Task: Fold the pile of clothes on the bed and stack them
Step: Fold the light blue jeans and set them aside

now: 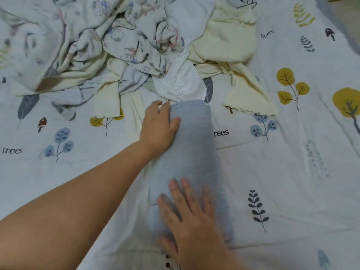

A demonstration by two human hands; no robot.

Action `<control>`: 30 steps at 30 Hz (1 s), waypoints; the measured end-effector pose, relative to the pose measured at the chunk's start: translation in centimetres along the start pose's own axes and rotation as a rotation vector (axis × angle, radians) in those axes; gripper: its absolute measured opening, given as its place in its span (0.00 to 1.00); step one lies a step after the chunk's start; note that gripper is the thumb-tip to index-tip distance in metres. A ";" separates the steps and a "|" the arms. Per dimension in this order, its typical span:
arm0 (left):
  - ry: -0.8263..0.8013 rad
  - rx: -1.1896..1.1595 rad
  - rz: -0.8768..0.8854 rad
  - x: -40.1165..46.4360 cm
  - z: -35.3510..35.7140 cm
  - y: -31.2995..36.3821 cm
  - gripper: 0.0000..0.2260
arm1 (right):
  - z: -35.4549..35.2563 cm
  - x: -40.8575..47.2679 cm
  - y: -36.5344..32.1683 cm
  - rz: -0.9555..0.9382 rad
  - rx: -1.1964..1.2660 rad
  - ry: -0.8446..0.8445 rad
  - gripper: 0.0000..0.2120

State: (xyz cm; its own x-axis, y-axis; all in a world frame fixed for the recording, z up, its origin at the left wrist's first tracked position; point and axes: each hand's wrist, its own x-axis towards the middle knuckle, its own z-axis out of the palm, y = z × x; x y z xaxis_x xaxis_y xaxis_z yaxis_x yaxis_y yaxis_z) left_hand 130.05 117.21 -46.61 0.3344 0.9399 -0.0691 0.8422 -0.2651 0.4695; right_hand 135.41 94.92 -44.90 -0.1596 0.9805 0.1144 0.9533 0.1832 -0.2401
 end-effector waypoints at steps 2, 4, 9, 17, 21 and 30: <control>0.074 -0.100 -0.329 -0.6 -0.8 -0.7 0.23 | 0.2 0.5 -1.4 -0.109 -0.053 -0.095 0.30; -0.088 -0.184 -0.552 -0.7 -1.0 -1.5 0.22 | 0.4 1.5 -2.4 -0.073 -0.094 -0.203 0.27; -0.150 -0.402 -0.585 -0.6 -0.9 -2.7 0.15 | 1.4 2.0 -2.6 -0.130 -0.176 -0.089 0.13; -0.045 -0.560 -0.677 -0.8 0.6 -3.1 0.09 | 2.7 -0.2 -1.0 -0.298 -0.145 0.071 0.24; 0.000 -0.337 -0.455 -1.7 0.1 -2.6 0.13 | 1.4 0.9 -0.4 -0.334 0.046 0.081 0.26; -0.227 0.015 0.080 -5.0 3.5 -3.4 0.25 | 0.1 3.8 3.9 0.382 0.084 -0.265 0.30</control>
State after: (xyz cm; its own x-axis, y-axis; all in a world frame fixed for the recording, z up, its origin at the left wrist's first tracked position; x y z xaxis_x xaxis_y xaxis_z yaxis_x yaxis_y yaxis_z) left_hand 127.02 112.68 -50.88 0.4858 0.8435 -0.2290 0.8147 -0.3421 0.4682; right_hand 138.54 99.39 -45.48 0.1282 0.9610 -0.2451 0.9341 -0.2000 -0.2956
